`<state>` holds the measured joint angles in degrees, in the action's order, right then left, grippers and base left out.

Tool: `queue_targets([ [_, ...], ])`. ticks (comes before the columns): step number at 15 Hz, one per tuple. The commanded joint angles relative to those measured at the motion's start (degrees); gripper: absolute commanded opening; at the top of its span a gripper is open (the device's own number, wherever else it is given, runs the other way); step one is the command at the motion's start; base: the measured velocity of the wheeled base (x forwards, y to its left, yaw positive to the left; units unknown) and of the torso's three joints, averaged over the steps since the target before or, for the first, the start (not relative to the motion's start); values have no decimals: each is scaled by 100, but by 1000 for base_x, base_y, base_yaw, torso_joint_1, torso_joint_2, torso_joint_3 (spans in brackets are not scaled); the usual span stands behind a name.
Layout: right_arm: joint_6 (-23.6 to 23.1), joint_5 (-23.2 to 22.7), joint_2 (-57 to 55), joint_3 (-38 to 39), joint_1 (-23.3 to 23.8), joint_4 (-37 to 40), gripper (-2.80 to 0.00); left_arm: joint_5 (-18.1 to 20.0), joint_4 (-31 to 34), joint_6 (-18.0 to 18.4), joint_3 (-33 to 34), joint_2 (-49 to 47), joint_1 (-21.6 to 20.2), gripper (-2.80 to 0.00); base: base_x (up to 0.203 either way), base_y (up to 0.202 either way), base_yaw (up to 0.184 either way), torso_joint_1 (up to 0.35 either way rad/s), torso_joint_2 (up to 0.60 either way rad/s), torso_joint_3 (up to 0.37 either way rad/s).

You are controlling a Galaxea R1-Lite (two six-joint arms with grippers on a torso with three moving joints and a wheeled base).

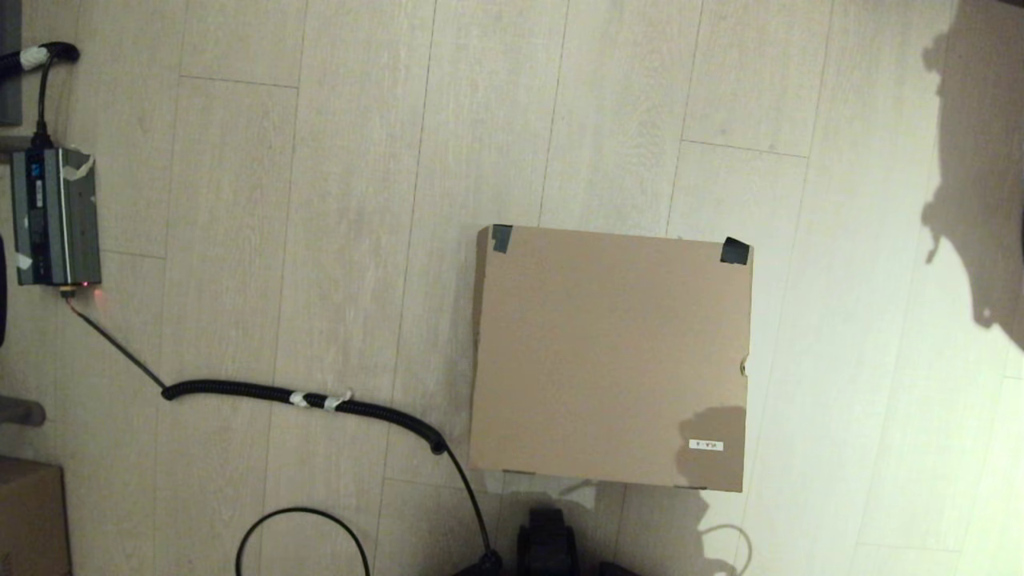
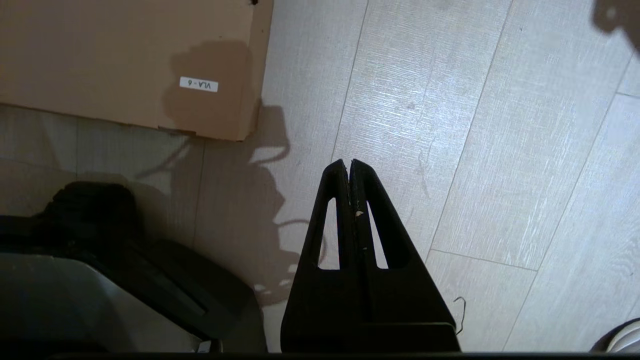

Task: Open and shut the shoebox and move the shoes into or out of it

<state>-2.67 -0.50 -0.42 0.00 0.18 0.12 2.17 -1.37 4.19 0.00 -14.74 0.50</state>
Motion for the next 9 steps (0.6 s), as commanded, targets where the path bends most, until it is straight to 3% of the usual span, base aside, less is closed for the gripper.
queue_targets([
  [1, 152, 41, 34, 0, -1, -7, -280, -1, 39, -23, 0, 193, 177, -280, 0, 0, 0, 0, 0, 0],
  [5, 269, 59, 34, 0, -1, -30, -280, -66, 103, 16, 0, 1456, 25, -280, 0, 0, 0, 0, 0, 0],
  [9, 284, 60, 34, 0, -1, -30, -280, -226, 137, -234, 0, 1474, -24, -280, 0, 0, 0, 0, 0, 0],
])
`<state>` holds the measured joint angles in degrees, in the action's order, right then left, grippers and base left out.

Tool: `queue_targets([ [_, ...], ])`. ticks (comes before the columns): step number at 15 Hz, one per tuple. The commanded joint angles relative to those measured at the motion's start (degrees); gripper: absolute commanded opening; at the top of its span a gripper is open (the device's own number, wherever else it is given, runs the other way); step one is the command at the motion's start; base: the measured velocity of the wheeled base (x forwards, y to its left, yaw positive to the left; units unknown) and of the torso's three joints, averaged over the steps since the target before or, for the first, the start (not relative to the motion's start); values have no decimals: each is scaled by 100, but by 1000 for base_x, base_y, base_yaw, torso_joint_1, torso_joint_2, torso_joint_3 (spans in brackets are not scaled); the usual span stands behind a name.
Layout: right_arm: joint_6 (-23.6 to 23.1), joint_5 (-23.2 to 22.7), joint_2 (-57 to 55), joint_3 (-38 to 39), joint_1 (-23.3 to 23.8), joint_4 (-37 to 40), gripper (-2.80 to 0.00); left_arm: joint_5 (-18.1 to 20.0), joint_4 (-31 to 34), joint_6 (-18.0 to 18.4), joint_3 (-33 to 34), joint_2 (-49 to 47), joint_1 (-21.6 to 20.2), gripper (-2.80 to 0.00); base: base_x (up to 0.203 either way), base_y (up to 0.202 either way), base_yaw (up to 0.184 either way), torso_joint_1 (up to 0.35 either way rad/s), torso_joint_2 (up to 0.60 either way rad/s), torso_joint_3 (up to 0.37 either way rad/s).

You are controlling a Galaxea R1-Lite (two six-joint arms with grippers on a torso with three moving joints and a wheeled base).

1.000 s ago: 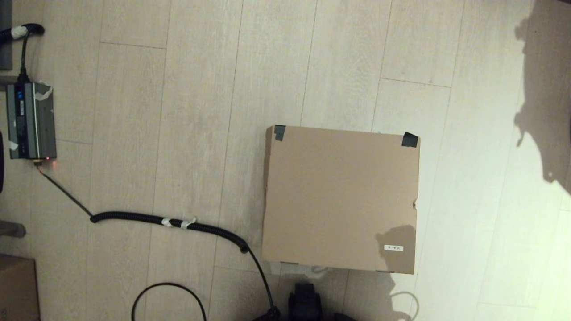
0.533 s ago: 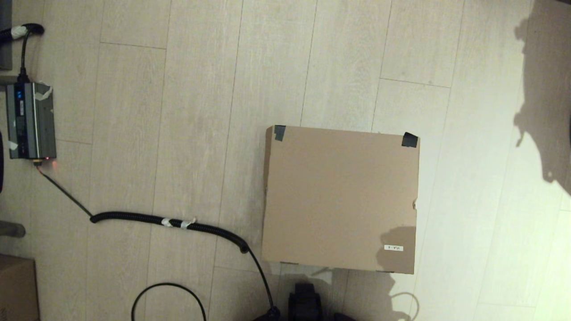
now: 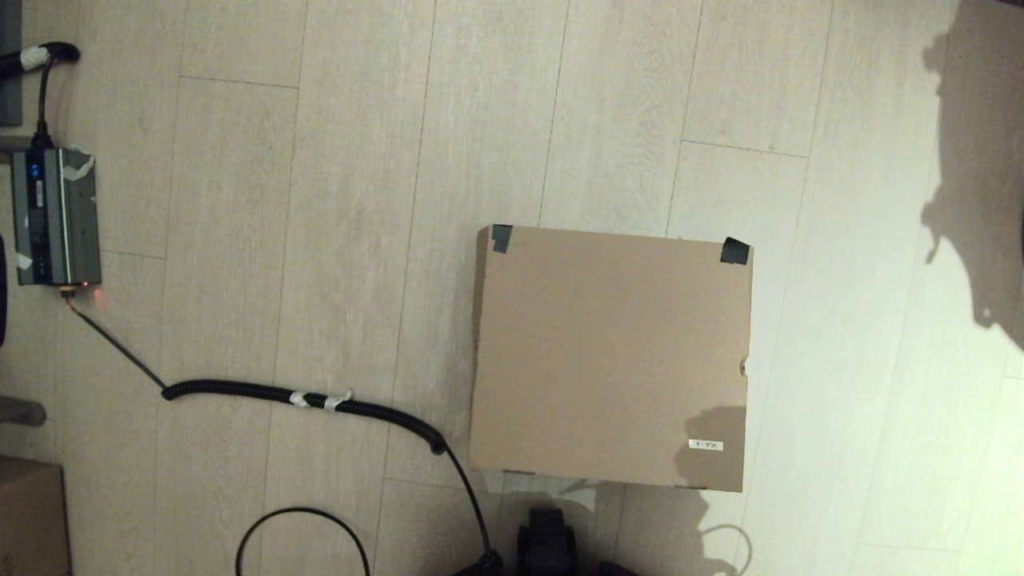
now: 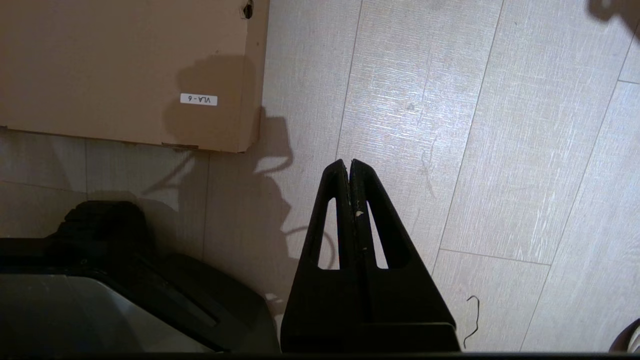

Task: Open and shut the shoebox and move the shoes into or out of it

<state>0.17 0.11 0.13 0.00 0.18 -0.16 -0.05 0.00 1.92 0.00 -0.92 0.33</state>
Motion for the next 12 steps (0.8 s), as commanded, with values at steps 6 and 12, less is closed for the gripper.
queue_targets([
  [6, 10, 15, -22, -9, -1, 7, -280, -4, 0, -43, 0, 92, -7, -280, 0, 0, 0, 0, 0, 0],
  [12, -17, 7, -22, 0, -1, -2, -280, -4, 0, -52, 0, 92, -7, -280, 0, 0, 0, 0, 0, 0],
])
